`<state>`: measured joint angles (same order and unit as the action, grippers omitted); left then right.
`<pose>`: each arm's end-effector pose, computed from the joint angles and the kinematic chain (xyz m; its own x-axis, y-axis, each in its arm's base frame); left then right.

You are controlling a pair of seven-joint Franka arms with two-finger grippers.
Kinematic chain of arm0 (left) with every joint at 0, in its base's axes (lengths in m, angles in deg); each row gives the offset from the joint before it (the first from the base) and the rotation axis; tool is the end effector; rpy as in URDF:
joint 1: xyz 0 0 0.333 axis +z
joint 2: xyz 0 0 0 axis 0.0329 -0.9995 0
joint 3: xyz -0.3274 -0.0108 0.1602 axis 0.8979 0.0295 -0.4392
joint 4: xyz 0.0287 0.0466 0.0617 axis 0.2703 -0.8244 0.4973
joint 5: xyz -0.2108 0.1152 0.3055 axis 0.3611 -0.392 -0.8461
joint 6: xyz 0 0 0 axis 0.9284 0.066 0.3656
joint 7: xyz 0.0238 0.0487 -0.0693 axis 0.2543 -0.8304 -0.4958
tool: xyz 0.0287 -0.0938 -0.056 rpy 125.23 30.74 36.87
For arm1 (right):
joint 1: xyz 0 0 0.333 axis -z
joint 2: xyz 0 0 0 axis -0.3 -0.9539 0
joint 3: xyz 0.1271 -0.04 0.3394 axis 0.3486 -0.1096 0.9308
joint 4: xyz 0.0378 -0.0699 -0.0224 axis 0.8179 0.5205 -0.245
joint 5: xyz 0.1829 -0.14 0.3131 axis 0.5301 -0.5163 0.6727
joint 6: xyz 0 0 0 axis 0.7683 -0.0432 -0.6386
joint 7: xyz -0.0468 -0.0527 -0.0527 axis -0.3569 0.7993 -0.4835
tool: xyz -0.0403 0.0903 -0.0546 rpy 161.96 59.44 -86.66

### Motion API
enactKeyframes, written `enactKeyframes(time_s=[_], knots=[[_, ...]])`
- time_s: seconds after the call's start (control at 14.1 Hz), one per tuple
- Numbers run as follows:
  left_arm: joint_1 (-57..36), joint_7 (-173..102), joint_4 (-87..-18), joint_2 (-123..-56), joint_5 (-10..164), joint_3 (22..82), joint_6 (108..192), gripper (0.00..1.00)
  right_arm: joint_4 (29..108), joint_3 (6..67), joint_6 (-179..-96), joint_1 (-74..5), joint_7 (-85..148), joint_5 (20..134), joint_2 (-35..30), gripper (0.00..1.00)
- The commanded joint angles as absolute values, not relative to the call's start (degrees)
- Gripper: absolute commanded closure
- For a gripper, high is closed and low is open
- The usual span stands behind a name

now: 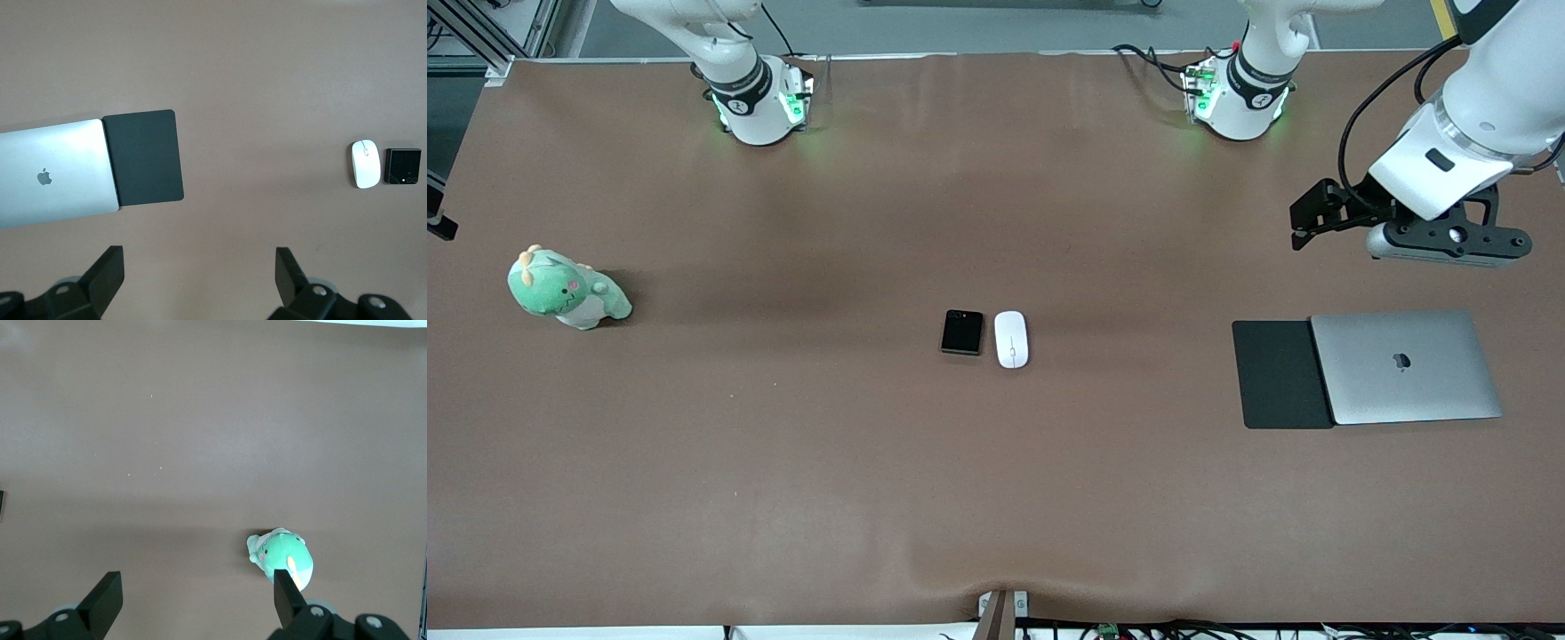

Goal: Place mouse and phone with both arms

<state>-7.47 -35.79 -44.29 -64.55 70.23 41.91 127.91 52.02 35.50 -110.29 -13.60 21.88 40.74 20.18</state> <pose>0.5448 -0.1388 0.6599 0.9916 -0.1207 0.0468 -0.1230 -0.9911 0.0504 0.5466 -0.0991 0.7187 0.9934 0.0735 0.0885 0.0721 -0.9972 0.0181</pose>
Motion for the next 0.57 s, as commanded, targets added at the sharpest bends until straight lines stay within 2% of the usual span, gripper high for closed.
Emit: enactKeyframes(time_s=[0.0, 0.5], knots=[[-7.60, -36.87, -42.74, -65.88, 70.76, 42.31, 127.50, 0.00, 51.03, 36.65, -109.21, -12.53, 21.54, 40.94, 20.56, 0.00], [-7.51, -36.70, -42.65, -66.15, 71.11, 42.31, 127.50, 0.00, 50.95, 36.92, -109.30, -12.89, 21.63, 40.41, 20.56, 0.00]])
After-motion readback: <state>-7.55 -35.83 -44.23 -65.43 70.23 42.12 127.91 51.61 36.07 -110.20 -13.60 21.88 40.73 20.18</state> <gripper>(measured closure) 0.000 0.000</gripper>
